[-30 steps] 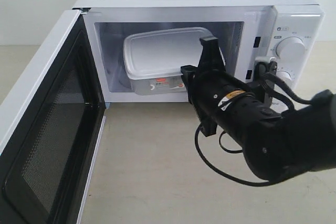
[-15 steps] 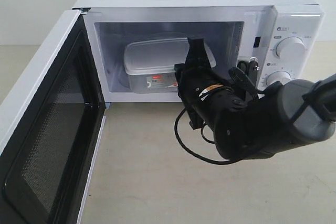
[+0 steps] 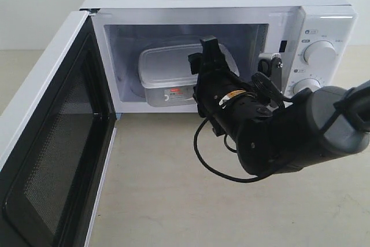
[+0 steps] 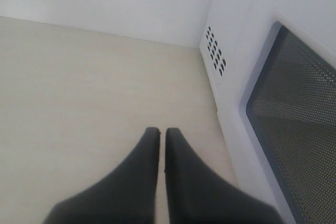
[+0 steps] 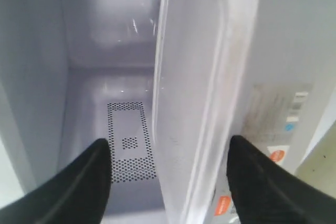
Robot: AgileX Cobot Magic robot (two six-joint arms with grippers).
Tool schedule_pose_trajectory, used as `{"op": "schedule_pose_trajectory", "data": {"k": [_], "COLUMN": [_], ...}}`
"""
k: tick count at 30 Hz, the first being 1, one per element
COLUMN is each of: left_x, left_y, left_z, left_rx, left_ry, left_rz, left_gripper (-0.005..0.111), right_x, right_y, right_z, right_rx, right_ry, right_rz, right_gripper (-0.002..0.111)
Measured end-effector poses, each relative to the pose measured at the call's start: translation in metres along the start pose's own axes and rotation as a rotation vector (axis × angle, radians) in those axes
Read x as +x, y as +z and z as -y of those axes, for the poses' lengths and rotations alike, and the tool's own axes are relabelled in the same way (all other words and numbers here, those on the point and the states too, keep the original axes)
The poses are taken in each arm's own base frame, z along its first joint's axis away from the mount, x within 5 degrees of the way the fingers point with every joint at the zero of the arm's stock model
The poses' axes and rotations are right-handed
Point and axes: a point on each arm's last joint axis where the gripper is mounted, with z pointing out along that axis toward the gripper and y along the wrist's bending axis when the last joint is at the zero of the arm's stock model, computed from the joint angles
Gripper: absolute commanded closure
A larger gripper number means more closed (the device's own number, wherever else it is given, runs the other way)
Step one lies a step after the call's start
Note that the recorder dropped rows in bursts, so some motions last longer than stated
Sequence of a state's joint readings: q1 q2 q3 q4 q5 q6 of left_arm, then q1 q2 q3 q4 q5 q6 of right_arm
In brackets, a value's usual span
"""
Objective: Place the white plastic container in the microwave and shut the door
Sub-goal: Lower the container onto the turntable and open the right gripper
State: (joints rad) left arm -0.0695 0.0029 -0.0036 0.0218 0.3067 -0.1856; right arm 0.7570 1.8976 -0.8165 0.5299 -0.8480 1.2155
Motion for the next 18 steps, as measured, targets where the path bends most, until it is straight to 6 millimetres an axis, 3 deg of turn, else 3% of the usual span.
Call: {"op": "schedule_pose_trajectory", "data": {"k": [5,18], "left_x": [0.0,0.0], "left_y": [0.0,0.0], "left_z": [0.0,0.0], "left_rx": [0.0,0.0], "left_ry": [0.0,0.0], "left_rz": [0.0,0.0], "left_gripper": [0.102,0.102], "right_x": [-0.007,-0.016], "right_y": [0.002,0.007], "right_z": [-0.003,-0.007], "right_rx": [-0.037,-0.06], "right_ry": [-0.016,-0.027], "right_rz": [0.013,0.027], "right_gripper": [0.064,0.065]}}
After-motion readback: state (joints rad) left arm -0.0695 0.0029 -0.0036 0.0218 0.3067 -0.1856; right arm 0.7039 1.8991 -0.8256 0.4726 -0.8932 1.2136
